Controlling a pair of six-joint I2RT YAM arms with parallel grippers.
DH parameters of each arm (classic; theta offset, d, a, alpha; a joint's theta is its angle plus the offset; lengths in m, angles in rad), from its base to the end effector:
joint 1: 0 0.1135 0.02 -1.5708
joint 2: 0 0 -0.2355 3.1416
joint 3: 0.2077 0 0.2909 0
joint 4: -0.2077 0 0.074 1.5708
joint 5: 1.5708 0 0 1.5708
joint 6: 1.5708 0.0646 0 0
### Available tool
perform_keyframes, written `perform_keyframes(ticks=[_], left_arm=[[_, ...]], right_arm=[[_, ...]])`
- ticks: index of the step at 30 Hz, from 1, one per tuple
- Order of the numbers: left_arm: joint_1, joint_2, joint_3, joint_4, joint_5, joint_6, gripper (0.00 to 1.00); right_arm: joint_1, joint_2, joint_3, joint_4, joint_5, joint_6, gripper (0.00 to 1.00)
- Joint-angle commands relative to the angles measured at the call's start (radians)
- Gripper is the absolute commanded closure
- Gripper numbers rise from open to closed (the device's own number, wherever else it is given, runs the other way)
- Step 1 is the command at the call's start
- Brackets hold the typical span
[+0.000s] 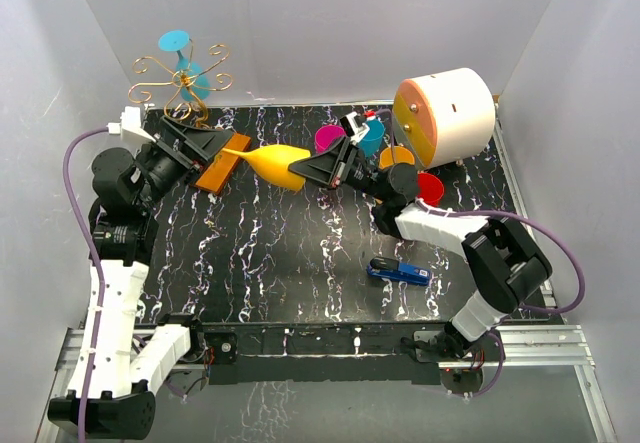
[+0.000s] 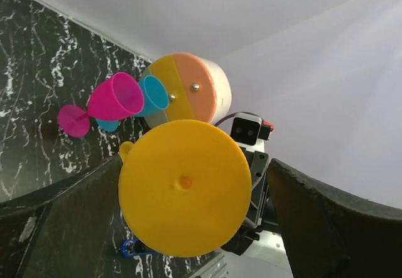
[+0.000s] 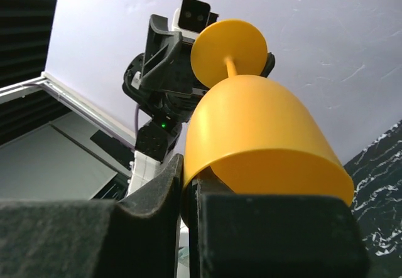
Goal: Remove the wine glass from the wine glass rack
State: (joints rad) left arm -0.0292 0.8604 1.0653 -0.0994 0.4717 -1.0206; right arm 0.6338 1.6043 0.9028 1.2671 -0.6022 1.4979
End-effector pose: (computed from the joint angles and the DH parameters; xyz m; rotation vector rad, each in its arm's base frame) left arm 0.2628 -0.0370 0.4225 -0.3709 1.5515 -1.1789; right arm 0.2938 0.2613 0.2792 -0.1163 1.4120 2.1494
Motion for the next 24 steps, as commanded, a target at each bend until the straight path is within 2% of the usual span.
perform_keyframes(ticks=[1,6,12,15,19,24], left_arm=[[-0.003,-0.025,0.078,-0.126,-0.018,0.142,0.01],[-0.003,-0.023,0.178,-0.354,-0.157,0.377,0.01],[-0.004,-0.068,0.210,-0.531,-0.426,0.574,0.01],[-0.003,-0.096,0.185,-0.544,-0.480,0.605,0.01],[-0.003,-0.121,0.135,-0.520,-0.496,0.600,0.01],[-0.003,-0.135,0.098,-0.484,-0.468,0.578,0.01]], right_arm=[[-0.016,-0.049,-0.027,-0.105,-0.014,-0.099,1.00],[-0.025,-0.122,-0.085,-0.387,-0.019,-0.265,1.00],[-0.049,-0.203,-0.066,-0.947,-0.010,-0.571,1.00],[-0.064,-0.210,0.005,-1.270,0.018,-0.790,1.00],[-0.066,-0.198,0.146,-1.670,0.151,-1.036,1.00],[-0.065,-0.196,0.283,-1.951,0.407,-1.188,1.00]])
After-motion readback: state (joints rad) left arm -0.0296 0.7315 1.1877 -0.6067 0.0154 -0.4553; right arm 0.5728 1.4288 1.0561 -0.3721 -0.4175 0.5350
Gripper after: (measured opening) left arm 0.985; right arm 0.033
